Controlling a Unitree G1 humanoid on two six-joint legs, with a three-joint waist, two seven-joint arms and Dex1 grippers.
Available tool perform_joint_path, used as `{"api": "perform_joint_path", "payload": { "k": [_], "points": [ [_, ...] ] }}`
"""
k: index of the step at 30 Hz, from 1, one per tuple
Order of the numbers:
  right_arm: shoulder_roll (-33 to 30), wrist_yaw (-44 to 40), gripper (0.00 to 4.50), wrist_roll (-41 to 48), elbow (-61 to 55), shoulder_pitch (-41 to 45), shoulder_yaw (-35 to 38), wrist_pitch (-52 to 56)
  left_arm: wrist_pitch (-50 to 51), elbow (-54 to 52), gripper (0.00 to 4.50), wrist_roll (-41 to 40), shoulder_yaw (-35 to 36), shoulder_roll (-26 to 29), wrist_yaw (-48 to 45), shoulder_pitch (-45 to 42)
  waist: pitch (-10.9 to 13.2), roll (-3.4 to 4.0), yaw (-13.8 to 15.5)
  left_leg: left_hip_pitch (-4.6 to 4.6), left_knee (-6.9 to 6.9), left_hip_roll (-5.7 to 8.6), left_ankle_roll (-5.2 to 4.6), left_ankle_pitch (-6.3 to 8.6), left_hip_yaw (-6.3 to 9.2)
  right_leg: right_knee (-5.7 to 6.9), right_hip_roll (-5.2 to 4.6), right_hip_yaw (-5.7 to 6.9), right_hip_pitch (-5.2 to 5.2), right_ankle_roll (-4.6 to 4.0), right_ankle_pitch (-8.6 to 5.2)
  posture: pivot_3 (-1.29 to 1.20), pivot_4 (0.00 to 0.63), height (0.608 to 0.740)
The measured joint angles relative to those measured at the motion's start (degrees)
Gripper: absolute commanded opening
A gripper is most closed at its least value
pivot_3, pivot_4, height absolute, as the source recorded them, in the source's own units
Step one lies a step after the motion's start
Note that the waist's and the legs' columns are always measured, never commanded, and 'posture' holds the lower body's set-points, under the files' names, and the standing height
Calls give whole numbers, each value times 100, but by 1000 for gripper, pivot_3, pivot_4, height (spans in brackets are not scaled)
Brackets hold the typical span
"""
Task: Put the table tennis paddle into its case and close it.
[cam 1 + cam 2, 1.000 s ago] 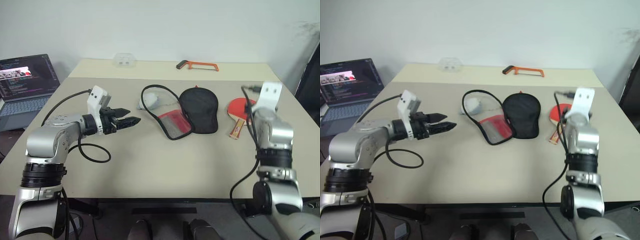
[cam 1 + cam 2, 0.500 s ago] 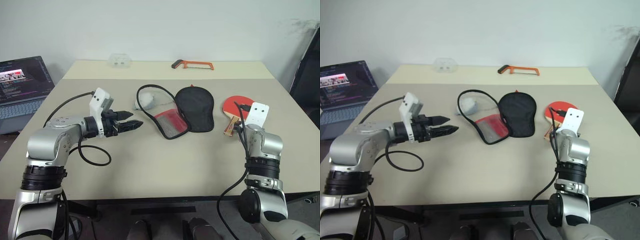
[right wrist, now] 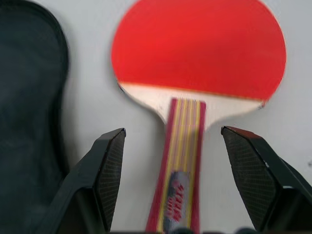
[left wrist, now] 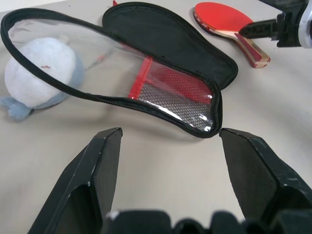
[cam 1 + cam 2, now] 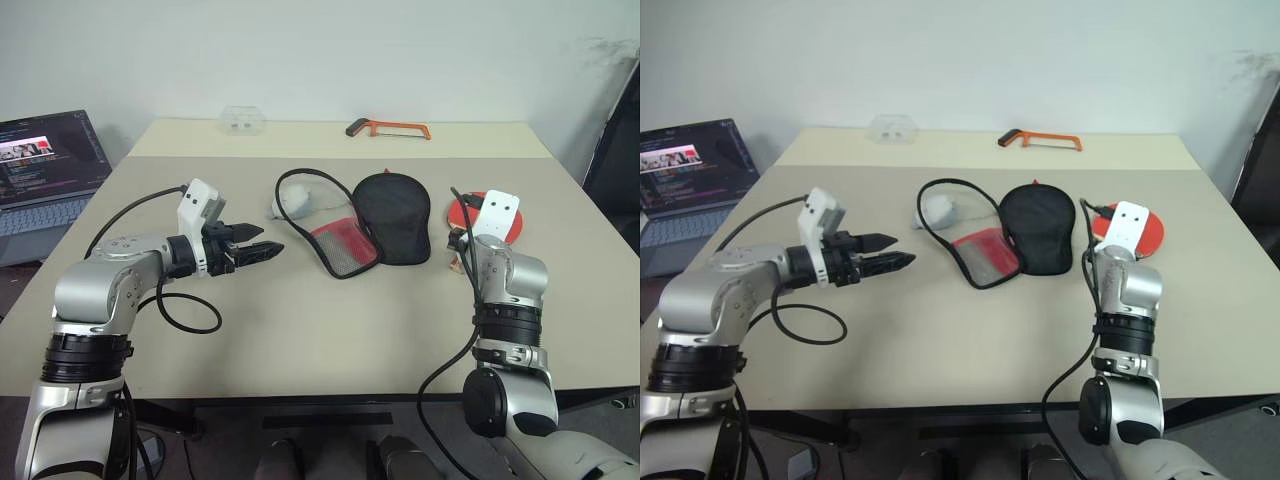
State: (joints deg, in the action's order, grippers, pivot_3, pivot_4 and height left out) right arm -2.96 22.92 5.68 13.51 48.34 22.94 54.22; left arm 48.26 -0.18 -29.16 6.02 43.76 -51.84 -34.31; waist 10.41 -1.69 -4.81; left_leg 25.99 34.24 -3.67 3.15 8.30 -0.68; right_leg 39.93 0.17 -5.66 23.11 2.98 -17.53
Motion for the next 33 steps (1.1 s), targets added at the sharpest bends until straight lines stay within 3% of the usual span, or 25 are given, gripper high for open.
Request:
{"api": "perform_joint_path", "payload": {
  "k": [6,9,13,15,23,29,33],
  "points": [
    [17,92,3423,9,778,59,30,-370,5,-23,3488,0,6,0,34,1,-1,-2,-10,0,0,-1,0,0,0,0,1,-1,0,0,0,0,150,740],
    [2,115,2855,13,1146,208,35,-635,6,-26,3488,0,6,0,80,1,-1,-2,-22,-2,3,0,0,-1,0,1,1,-2,0,-1,2,0,150,740],
    [-16,165,1563,14,1454,319,28,-899,6,-29,3488,1,9,0,130,2,-1,-2,-19,-2,4,0,-2,-3,2,3,1,0,-1,-2,2,0,150,740],
    [-45,190,1168,11,1569,383,15,-949,6,-29,3488,0,11,0,146,1,-1,-2,-18,-2,4,0,-2,-3,1,3,1,-1,-1,-2,3,0,150,740],
    [-277,243,1167,-24,1494,639,-39,-1020,6,-26,3488,1,11,0,184,-3,2,3,-12,2,-6,0,-1,-3,-2,2,1,-1,8,-3,2,0,150,740],
    [-193,219,1123,-75,656,1215,-330,-1075,5,-8,3488,2,11,-3,236,-20,3,5,-28,2,-23,-3,-1,-3,1,3,5,1,12,-7,0,0,150,740],
    [283,-314,35,119,473,1355,-765,-959,5,1,3488,2,10,-4,237,-29,3,4,-31,0,-24,-6,-1,-3,7,4,10,6,12,-9,-1,0,150,740]
  ]
}}
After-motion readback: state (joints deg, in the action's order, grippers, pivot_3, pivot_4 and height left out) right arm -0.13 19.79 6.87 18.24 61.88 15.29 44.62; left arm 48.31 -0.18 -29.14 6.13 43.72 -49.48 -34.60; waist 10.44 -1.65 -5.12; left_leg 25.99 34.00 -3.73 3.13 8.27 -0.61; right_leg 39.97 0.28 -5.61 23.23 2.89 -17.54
